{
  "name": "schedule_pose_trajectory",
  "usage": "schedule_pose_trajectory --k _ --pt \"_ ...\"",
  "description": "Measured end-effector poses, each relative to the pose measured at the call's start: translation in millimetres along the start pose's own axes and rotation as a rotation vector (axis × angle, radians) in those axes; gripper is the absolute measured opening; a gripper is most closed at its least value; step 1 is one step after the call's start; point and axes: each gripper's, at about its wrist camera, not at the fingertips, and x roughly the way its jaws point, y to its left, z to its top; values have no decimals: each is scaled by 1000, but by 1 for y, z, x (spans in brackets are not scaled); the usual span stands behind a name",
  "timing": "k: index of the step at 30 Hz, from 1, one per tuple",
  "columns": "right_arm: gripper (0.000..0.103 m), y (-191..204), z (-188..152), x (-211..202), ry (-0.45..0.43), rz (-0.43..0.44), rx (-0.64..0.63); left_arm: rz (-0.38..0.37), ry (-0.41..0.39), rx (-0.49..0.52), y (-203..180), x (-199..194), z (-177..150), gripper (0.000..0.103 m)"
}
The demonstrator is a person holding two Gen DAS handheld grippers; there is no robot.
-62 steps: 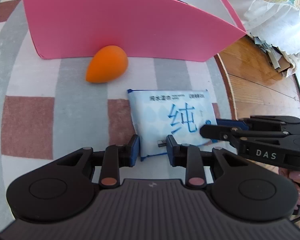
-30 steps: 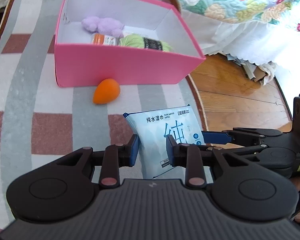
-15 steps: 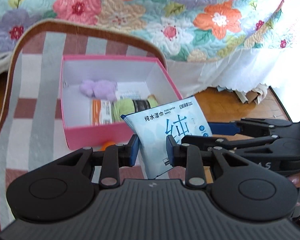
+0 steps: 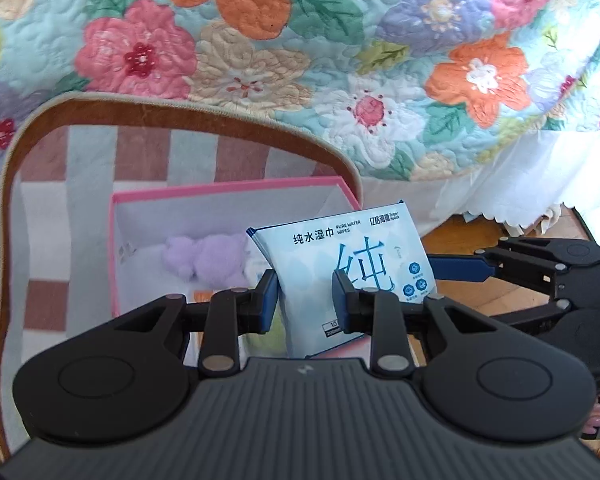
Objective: Organize objects
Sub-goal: 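Lift the wipes packet with the left tool and carry it over the pink box, then lower the wipes packet into the box, open the left tool, withdraw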
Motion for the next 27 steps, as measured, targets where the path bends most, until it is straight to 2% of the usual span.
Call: schedule_pose_trajectory --k 6,8,11,14,17,23,24,25,27 --pt "50 -26 22 37 21 -84 -64 -2 33 -32 12 57 22 27" --pt "37 -36 28 52 31 -112 -78 13 19 -72 19 75 24 27" --pt "30 -50 33 75 50 -132 -83 27 62 -115 27 107 25 27" --pt "28 -59 33 101 88 -160 -67 32 132 -151 35 137 24 27" --pt "28 -57 27 122 125 -195 -79 46 169 -163 43 158 21 27" --pt "27 -52 13 148 160 -237 -133 101 171 -121 39 181 17 27" --pt "27 -51 10 151 159 -259 -162 118 164 -120 39 182 17 28" --pt "28 -51 7 153 156 -285 -183 136 149 -125 38 180 16 35" --pt "33 -53 2 152 140 -348 -188 133 135 -133 39 172 15 37"
